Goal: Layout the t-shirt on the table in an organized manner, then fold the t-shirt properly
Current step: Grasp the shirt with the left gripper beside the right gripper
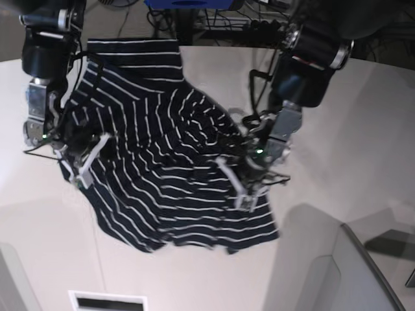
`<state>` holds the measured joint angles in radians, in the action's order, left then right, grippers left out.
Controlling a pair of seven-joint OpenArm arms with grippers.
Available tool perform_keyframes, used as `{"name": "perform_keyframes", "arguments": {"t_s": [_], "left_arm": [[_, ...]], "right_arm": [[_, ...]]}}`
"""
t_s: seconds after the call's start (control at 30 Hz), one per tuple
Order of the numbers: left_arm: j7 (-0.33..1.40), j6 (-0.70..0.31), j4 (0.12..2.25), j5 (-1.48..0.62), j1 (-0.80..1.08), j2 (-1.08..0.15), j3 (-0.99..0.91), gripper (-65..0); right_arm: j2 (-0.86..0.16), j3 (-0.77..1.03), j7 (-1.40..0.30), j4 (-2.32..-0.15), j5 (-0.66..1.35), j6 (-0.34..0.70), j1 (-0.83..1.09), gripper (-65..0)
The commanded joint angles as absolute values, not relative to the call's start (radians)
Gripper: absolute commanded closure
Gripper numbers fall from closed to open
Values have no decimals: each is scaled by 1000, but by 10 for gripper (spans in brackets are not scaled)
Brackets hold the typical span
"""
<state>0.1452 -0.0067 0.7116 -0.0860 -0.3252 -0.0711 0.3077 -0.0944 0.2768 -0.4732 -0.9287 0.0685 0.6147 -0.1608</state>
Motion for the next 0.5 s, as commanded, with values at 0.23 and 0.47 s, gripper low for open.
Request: {"name": "perform_keyframes", "arguments": {"t_s": [0.23,0.47], "left_arm": [[309,24,854,-71,-217,-166,303,0],[329,24,984,-64,-125,-202,268,0]], "right_arm": [[-139,348,-496,-848,-5,573,-174,-5],[-139,346,-495,-848,-5,437,-174,-5]]}}
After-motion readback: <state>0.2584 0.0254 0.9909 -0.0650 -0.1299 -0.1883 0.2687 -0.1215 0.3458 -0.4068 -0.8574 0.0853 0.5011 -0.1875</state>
